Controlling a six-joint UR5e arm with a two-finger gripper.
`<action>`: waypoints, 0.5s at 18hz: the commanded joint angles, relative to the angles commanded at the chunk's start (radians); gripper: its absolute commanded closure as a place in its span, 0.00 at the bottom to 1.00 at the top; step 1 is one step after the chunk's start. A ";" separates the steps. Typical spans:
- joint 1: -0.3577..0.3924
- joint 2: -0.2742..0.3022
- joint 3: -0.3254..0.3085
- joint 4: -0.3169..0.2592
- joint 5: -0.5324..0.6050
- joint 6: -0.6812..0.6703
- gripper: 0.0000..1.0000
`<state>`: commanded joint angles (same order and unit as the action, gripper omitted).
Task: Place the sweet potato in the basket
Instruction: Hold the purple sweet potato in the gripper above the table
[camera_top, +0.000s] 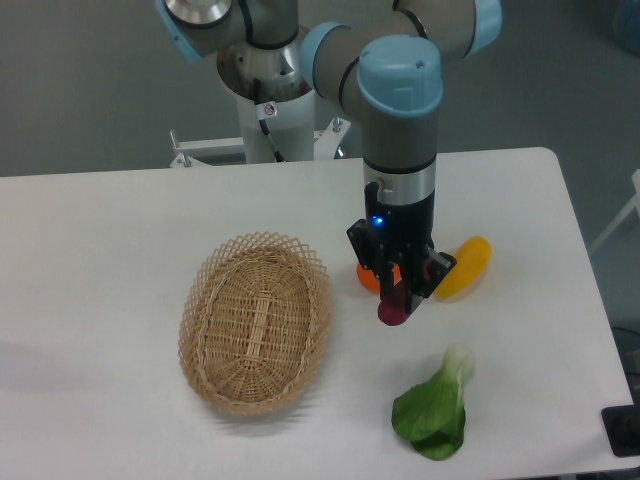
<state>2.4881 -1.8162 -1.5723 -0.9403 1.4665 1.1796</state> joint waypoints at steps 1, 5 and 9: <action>0.000 0.000 -0.003 0.002 0.003 0.000 0.59; -0.002 0.000 -0.006 -0.002 0.008 -0.034 0.59; -0.008 -0.003 -0.018 -0.002 0.009 -0.073 0.59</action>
<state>2.4805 -1.8193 -1.5907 -0.9419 1.4757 1.1062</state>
